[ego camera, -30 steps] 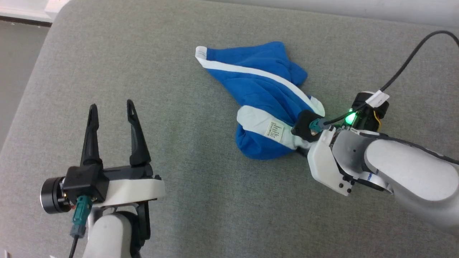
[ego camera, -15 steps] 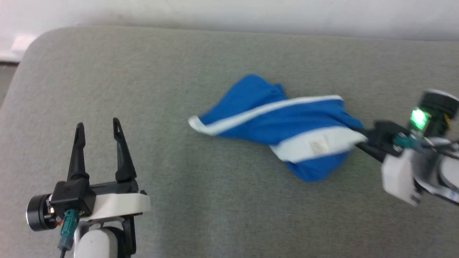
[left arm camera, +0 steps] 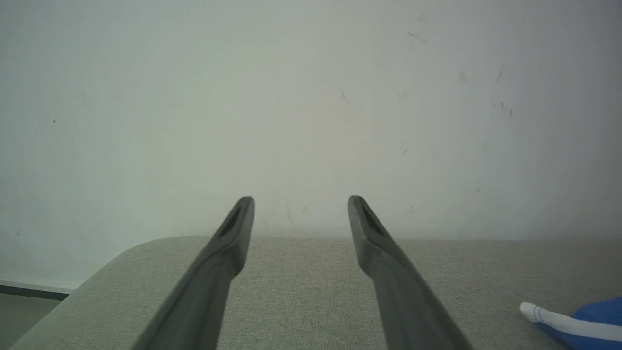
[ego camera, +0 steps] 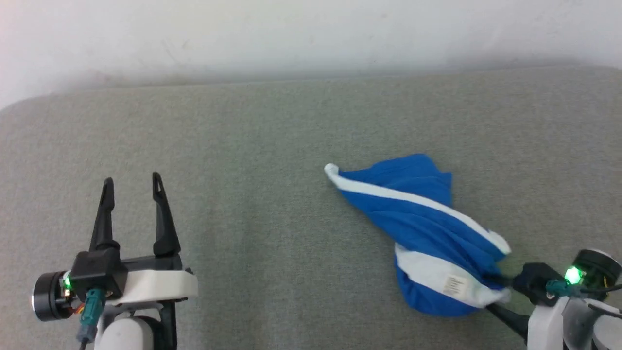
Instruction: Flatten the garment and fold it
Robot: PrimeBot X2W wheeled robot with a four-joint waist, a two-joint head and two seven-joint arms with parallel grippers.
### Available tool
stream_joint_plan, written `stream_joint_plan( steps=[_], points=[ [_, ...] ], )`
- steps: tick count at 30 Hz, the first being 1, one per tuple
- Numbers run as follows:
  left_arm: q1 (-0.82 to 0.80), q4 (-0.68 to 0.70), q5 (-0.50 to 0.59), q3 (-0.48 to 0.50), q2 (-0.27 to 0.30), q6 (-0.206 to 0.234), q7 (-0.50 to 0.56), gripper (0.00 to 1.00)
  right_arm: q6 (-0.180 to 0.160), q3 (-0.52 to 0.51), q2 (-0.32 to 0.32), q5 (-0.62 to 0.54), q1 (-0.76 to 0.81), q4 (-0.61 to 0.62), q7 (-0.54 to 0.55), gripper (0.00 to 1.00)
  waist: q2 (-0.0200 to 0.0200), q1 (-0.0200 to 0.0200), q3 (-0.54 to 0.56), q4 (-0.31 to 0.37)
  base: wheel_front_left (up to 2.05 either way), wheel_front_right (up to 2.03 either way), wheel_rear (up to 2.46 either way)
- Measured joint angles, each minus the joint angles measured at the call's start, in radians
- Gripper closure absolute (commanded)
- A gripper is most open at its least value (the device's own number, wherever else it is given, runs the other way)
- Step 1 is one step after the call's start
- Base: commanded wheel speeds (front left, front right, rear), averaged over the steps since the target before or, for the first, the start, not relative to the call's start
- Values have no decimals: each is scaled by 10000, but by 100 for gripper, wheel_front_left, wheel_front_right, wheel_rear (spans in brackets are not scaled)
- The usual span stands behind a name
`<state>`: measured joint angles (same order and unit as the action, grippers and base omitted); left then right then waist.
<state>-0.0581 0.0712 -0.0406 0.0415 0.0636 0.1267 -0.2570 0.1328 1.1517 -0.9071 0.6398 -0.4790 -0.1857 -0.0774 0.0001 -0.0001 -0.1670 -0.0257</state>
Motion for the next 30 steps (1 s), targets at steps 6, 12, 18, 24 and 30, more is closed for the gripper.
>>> stream_joint_plan(
  steps=[6, 12, 18, 24, 30],
  points=[
    [-379, -159, 155, 35, 556, -497, -2, 0, -2, -2017, 240, -757, 722, 761, -516, 0, 0, -1, 344, 498, 0, 0, 0],
    [-2065, -1285, 608, -412, 1436, -1229, 119, 0, 0, -4861, 587, -1275, 1957, 2080, -723, 0, 0, 0, 540, 1006, 0, 0, 0],
    [-4409, -2694, 779, -1430, 1898, -2176, 1354, 0, -2, -7409, 1988, -2458, 3394, 2702, -940, 0, 0, 0, 459, 1356, 0, 0, 0],
    [-6212, -4243, 205, -3367, 2142, -2504, 3501, 0, -2, -9106, 3799, -3873, 4170, 3026, -1323, 0, 0, 2, 173, 1643, 0, 0, 0],
    [-7789, -5118, -2594, -7055, 2980, -2508, 6270, 0, 0, -9524, 4918, -4838, 4468, 2934, -1586, 0, 0, 2, -165, 2018, 0, 0, 0]
  ],
)
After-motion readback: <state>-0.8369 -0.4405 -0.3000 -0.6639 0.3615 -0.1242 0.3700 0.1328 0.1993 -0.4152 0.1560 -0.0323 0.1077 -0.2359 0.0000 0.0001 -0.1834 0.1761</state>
